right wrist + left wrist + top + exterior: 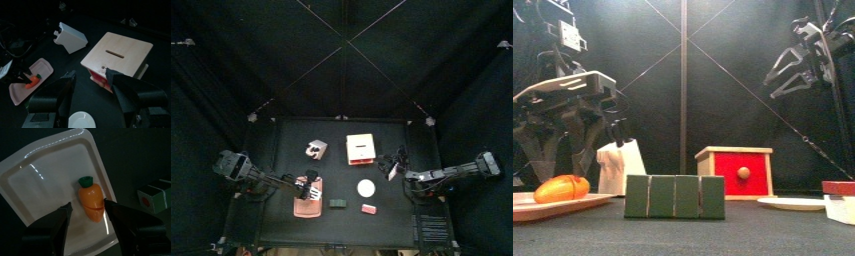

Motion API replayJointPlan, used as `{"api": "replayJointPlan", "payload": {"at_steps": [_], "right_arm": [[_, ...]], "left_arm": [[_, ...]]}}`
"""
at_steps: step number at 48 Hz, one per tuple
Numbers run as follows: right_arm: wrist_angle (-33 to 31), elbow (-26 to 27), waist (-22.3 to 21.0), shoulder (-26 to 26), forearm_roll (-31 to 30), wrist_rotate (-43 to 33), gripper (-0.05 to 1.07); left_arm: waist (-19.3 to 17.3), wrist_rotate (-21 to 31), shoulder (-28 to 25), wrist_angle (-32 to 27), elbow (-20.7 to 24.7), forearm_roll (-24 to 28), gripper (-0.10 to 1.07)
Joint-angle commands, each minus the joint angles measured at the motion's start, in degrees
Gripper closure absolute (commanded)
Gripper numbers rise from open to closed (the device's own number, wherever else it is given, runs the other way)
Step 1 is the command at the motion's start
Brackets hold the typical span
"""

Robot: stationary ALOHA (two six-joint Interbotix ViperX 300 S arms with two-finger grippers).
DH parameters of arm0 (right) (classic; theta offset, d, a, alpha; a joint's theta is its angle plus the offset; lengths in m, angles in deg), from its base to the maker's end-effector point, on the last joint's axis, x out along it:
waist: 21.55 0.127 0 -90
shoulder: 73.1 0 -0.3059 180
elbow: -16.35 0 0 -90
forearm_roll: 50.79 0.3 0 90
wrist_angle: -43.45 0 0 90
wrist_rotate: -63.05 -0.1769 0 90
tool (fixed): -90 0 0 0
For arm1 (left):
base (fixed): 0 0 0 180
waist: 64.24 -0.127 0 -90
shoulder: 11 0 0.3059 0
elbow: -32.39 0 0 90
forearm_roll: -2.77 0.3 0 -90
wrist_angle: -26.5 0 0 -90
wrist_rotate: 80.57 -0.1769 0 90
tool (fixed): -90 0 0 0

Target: Grab carrot

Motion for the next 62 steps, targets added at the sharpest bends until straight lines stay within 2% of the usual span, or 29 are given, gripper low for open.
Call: {"api": "replayJointPlan", "payload": {"at_steps": [1,20,62], "right_arm": [[-0.1,0.7,-0.3,0.1,-0.5,0.1,0.17],[-0.3,0.6,-0.4,0.1,-0.6,0.1,0.17],[-0.3,0.6,-0.6,0.1,-0.6,0.1,0.17]], "left_arm": [[0.1,0.1,-0.4,0.4,1.6,0.1,0.09],[-0.2,0.0,-3.0,0.6,2.4,0.1,0.10],[-0.4,0.0,-3.9,0.5,1.8,0.1,0.11]]}}
